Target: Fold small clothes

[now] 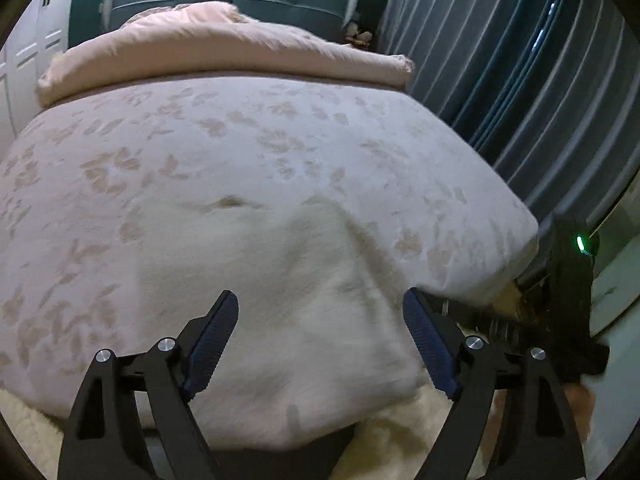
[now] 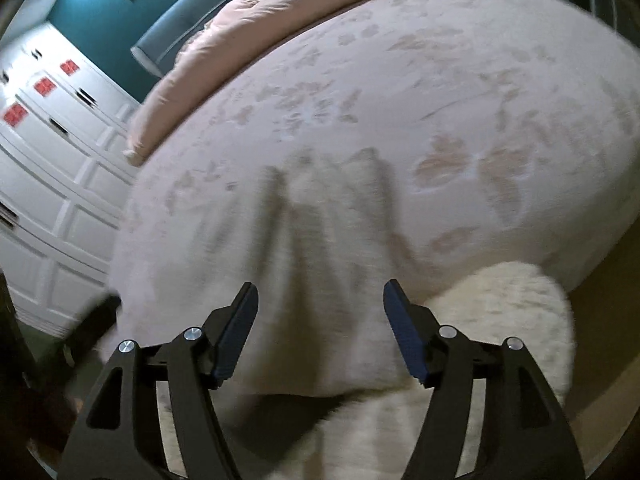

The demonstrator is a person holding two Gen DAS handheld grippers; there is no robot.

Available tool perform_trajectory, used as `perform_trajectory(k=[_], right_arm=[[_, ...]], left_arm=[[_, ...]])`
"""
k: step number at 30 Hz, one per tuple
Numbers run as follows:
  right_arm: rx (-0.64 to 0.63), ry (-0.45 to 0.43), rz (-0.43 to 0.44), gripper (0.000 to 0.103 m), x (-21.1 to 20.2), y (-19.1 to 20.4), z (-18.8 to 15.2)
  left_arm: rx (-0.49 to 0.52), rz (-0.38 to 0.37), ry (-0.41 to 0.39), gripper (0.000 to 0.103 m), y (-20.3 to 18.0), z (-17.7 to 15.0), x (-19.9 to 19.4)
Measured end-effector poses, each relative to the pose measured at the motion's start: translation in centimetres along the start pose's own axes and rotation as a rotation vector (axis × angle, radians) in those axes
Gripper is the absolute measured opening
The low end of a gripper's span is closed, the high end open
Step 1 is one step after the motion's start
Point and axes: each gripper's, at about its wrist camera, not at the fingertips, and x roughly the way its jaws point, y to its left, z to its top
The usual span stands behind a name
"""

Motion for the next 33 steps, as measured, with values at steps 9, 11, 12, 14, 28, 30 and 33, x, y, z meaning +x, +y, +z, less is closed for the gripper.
perform_trajectory(k=[9, 11, 12, 14, 28, 30, 33], right_arm=[[0.042, 0.168, 0.078, 0.070, 6.5, 2.8, 0.1], [0.039, 0.206, 0.060, 0.071, 7.9, 3.6, -0.3], [0.023, 0.214, 0.050, 0.064, 8.3, 4.2, -0.5], [-0.056, 0.211, 0.031, 0.036, 8.4, 6.3, -0.4], [-0.160, 0.105, -0.161, 0.015, 6.9, 1.6, 2.2], [-0.100, 0.097, -0.108, 0.016, 7.1, 0.5, 1.6], [-0.121, 0.059, -0.111, 0.020, 5.4, 1.6, 2.1]], left_arm=[[-0.200, 0.148, 0.207, 0.082, 6.9, -5.9, 1.9], [-0.232, 0.160, 0.209, 0.082, 7.7, -6.3, 1.6], [-0.243, 0.162, 0.203, 0.082, 7.9, -6.3, 1.3], [-0.250, 0.171, 0.184, 0.082, 8.1, -6.1, 0.8], [-0.240, 0.185, 0.115, 0.083, 7.3, -5.1, 0.2], [-0.245, 0.174, 0.114, 0.083, 7.2, -4.7, 0.4], [-0.239, 0.181, 0.100, 0.083, 6.6, -4.0, 0.5]])
